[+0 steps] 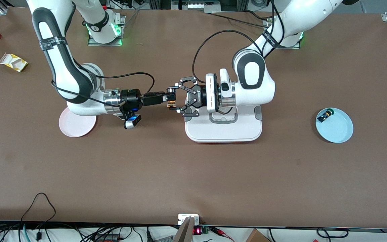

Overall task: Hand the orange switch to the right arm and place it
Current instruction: 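Grasp the orange switch with the right gripper from the left gripper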

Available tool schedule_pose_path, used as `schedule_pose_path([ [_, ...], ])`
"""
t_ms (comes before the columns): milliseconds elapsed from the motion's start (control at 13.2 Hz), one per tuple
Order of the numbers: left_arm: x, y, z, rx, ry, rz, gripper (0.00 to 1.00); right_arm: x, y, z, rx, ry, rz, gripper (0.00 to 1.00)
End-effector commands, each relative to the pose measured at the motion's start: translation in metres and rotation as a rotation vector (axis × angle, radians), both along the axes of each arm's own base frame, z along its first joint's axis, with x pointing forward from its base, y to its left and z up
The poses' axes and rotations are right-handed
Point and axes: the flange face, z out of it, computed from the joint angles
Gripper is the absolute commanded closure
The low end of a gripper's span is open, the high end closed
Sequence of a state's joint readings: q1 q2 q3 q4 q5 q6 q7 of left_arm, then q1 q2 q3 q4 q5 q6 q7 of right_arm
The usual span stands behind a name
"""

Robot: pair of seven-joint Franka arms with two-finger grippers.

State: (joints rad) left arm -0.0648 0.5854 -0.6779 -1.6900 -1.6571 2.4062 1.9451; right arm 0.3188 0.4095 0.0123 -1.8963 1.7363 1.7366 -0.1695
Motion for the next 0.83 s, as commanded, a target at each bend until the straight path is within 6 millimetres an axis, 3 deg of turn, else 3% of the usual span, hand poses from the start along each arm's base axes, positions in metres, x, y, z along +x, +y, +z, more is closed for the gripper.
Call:
schedule_pose_path([
  [0,-0.0005,0.0018,0.0035,-0.023,-0.016,0.01,0.78,-0.0019,0.0011,0.0014,0.009,-0.012,-0.006,0.67],
  [228,-0.0011,0.001,0.0035,-0.023,-0.009,0.009,0.77,-0.0019,0.0011,0.0014,0.009,-0.013,-0.006,0.67],
  [303,-0.004,-0.0034,0.003,-0.022,-0.014,0.0,0.62,-0.0019,0.0011,0.0014,0.009,-0.013,-0.006,0.67],
  [379,-0.0044,-0.0033,0.0035,-0.023,-0.016,0.001,0.01,-0.0023,0.0009,0.0027,0.009,-0.015,-0.006,0.67],
  [759,-0.0055,-0.0034,0.0061,-0.026,0.009,0.0,0.0,-0.0017,-0.0008,0.0033,0.007,-0.02,-0.006,0.67],
])
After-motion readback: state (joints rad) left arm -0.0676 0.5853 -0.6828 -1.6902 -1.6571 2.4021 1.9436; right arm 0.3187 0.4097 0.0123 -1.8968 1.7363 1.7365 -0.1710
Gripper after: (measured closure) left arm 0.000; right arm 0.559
